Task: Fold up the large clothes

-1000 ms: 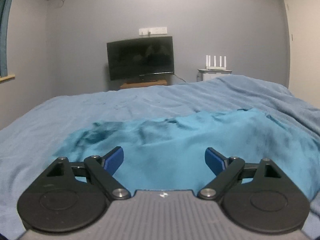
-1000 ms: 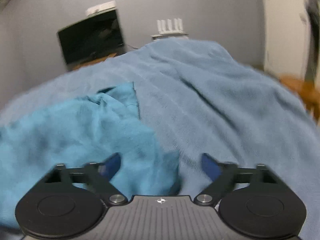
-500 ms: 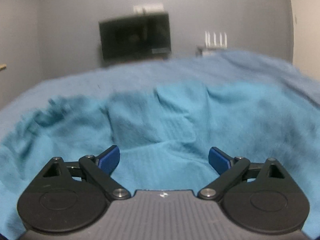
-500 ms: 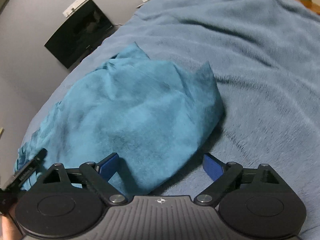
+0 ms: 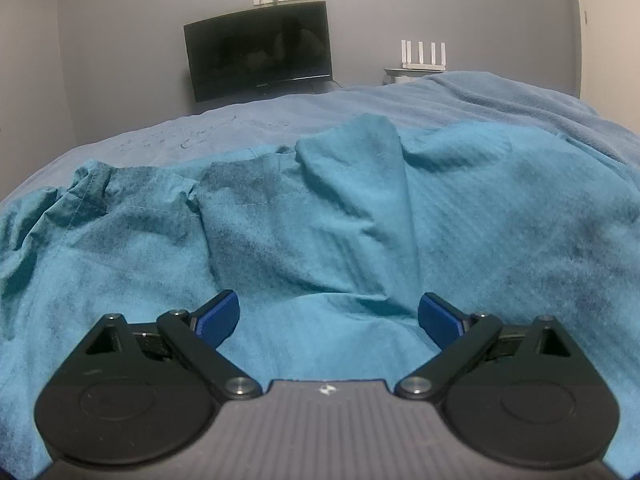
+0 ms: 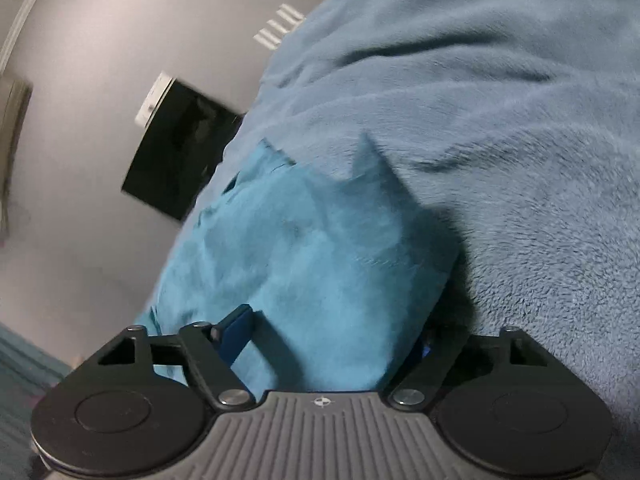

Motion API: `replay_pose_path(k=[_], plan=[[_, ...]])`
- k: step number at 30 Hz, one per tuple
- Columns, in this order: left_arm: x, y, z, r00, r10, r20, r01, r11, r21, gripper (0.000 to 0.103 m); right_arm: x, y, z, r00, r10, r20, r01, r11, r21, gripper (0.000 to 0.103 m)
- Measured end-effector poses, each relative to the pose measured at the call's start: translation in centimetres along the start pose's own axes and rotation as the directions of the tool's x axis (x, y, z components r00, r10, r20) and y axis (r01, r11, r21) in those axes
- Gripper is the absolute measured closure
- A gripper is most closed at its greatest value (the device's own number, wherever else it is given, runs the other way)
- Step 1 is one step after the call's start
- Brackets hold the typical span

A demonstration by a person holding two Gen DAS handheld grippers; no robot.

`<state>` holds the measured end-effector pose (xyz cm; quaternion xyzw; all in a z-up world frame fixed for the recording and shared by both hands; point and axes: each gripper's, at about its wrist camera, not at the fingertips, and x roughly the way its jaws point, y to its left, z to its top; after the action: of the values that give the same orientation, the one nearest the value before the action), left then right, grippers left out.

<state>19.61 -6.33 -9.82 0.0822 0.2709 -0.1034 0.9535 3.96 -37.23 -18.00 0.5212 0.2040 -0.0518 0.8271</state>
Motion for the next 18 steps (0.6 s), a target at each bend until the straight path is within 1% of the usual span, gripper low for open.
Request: replay_pose_path(k=[1, 2, 4, 6, 7, 8, 9, 10, 11, 12, 13, 14, 15, 16, 17, 18], plan=[[0.0, 0.0, 0.0, 1.0, 0.001, -0.001, -0.001, 1.0, 0.001, 0.006, -0.2, 0.1, 0.1, 1.0, 0.009, 0.006, -0.009, 1.0, 0.003, 0.033], [0.0, 0.1, 0.1, 1.0, 0.004, -0.002, -0.004, 1.0, 0.0, 0.006, -0.5, 0.4, 0.2, 1.0, 0.011, 0.009, -0.011, 1.0, -0.006, 0.036], [-0.1, 0.1, 0.3, 1.0, 0.01, -0.008, -0.01, 1.0, -0.002, 0.006, -1.2, 1.1, 0.4, 0.999, 0.029, 0.028, -0.029, 0.999, -0.022, 0.044], [-0.2, 0.1, 0.5, 1.0, 0.013, -0.013, -0.013, 1.0, -0.004, 0.006, -2.0, 1.8, 0.4, 0.996, 0.078, 0.051, -0.078, 0.997, -0.013, 0.05], [-0.2, 0.0, 0.5, 1.0, 0.013, -0.013, -0.013, 1.0, -0.006, 0.006, -2.2, 2.2, 0.4, 0.993, 0.103, 0.055, -0.101, 0.994, -0.031, 0.05], [-0.1, 0.0, 0.5, 1.0, 0.012, -0.013, -0.012, 1.0, -0.008, 0.006, -2.0, 2.5, 0.6, 0.993, 0.106, 0.053, -0.103, 0.993, -0.053, 0.049], [-0.1, -0.1, 0.5, 1.0, 0.012, -0.012, -0.012, 1.0, -0.008, 0.005, -1.7, 2.4, 0.6, 0.996, 0.086, 0.039, -0.083, 0.995, -0.059, 0.046], [-0.1, -0.2, 0.6, 1.0, 0.012, -0.01, -0.012, 1.0, -0.007, 0.005, -1.0, 1.8, 0.7, 0.998, 0.063, 0.006, -0.063, 0.997, -0.033, 0.041], [-0.1, -0.2, 0.5, 1.0, 0.014, -0.01, -0.014, 1.0, -0.005, 0.005, 0.2, 0.8, 0.8, 0.997, 0.056, -0.058, -0.054, 0.998, 0.026, 0.038], [-0.2, -0.2, 0.4, 1.0, 0.015, -0.01, -0.015, 1.0, -0.005, 0.005, 1.4, 0.0, 0.9, 0.993, 0.066, -0.102, -0.058, 0.995, 0.08, 0.035], [-0.6, -0.1, 0.1, 1.0, 0.014, -0.008, -0.014, 1.0, -0.007, 0.005, 2.2, -0.7, 1.0, 0.99, 0.086, -0.115, -0.072, 0.991, 0.116, 0.034], [-0.6, -0.1, 0.1, 1.0, 0.014, -0.008, -0.014, 1.0, -0.006, 0.005, 2.7, -0.7, 1.5, 0.988, 0.11, -0.111, -0.096, 0.988, 0.123, 0.033], [-0.8, -0.2, -0.1, 1.0, 0.016, -0.009, -0.016, 1.0, -0.004, 0.005, 3.0, -0.5, 1.8, 0.986, 0.134, -0.099, -0.121, 0.984, 0.128, 0.038], [-0.7, -0.3, 0.0, 1.0, 0.02, -0.011, -0.02, 1.0, -0.001, 0.005, 3.1, 0.0, 2.3, 0.983, 0.167, -0.074, -0.157, 0.98, 0.127, 0.052], [-0.7, -0.4, -0.2, 1.0, 0.025, -0.013, -0.025, 1.0, 0.005, 0.005, 2.9, 0.9, 2.5, 0.983, 0.174, -0.058, -0.167, 0.981, 0.099, 0.061], [-0.6, -0.6, -0.4, 0.999, 0.032, -0.018, -0.031, 0.999, 0.018, 0.006, 2.3, 2.2, 2.6, 0.986, 0.163, -0.046, -0.162, 0.986, 0.033, 0.079]])
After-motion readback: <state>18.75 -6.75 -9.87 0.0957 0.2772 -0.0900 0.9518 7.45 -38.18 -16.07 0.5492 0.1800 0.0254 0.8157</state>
